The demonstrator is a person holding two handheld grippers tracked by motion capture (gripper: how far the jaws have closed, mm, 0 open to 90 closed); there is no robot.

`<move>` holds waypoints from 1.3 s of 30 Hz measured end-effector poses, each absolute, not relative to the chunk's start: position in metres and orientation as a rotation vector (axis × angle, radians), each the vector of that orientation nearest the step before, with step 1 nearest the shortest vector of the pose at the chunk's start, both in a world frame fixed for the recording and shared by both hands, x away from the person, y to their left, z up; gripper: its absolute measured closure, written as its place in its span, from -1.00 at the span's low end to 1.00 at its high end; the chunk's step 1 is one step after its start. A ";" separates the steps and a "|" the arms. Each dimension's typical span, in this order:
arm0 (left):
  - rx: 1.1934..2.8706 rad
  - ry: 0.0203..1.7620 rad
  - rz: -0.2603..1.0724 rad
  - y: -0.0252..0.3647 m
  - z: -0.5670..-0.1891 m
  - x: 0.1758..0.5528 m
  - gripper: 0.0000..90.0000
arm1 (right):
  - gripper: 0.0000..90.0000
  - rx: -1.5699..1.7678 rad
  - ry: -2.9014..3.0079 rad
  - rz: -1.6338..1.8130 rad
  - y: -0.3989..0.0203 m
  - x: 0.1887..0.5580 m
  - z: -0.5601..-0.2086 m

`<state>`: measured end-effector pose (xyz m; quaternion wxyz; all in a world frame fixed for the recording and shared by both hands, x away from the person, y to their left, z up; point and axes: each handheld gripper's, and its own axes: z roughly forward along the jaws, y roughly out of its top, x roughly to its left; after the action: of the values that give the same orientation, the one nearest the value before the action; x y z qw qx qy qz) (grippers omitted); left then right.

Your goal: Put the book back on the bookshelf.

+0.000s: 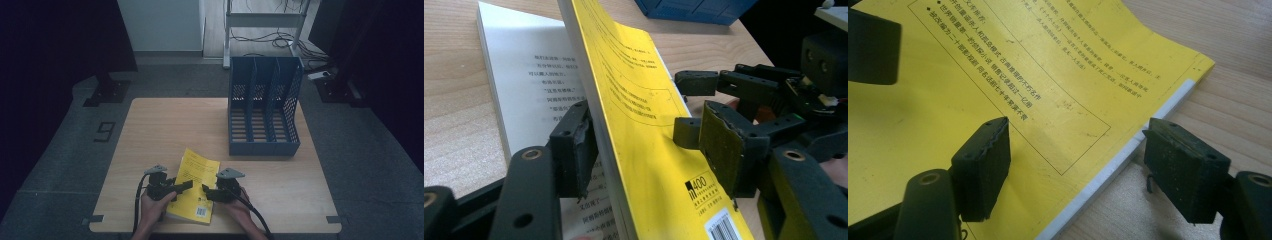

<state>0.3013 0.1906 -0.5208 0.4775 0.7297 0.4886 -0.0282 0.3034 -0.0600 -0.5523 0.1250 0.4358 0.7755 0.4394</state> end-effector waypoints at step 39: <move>1.905 1.162 -0.047 0.181 -0.525 0.327 0.55 | -0.40 1.292 2.273 1.302 -0.063 0.305 -0.553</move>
<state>0.3268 0.1810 -0.5251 0.4392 0.7669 0.4676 -0.0189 0.3051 -0.0634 -0.5529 0.1100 0.4397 0.7735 0.4429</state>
